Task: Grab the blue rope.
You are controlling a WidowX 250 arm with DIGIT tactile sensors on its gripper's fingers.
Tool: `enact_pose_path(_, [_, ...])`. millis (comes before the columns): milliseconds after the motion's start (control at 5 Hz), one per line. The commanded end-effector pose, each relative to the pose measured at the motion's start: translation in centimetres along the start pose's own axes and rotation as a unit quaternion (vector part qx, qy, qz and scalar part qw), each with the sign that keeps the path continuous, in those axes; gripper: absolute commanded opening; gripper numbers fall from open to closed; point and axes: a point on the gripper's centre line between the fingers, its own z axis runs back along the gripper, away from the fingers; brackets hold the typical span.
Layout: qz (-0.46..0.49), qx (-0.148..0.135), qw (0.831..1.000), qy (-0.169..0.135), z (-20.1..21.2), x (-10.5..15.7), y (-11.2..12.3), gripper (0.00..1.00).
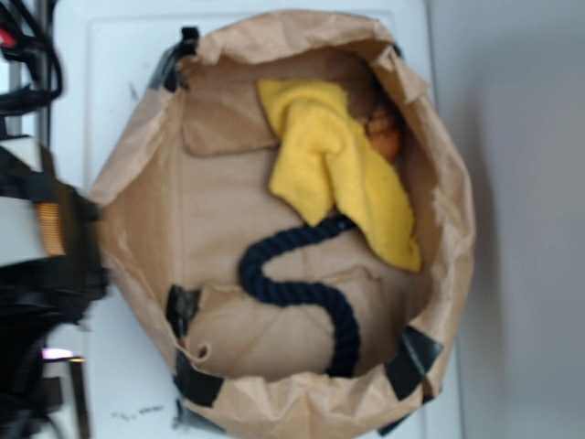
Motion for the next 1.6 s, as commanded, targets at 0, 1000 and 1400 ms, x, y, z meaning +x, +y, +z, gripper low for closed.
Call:
enact_pose_path(0, [-0.03, -0.012, 0.999, -0.027, -5.0, 5.6, 2.5, 1.0])
enact_pose_path(1000, [-0.031, 0.006, 0.999, -0.03, -6.7, 7.4, 4.1, 1.0])
enact_pose_path(1400, [-0.042, 0.068, 0.997, -0.018, -14.1, 10.1, 2.6, 1.0])
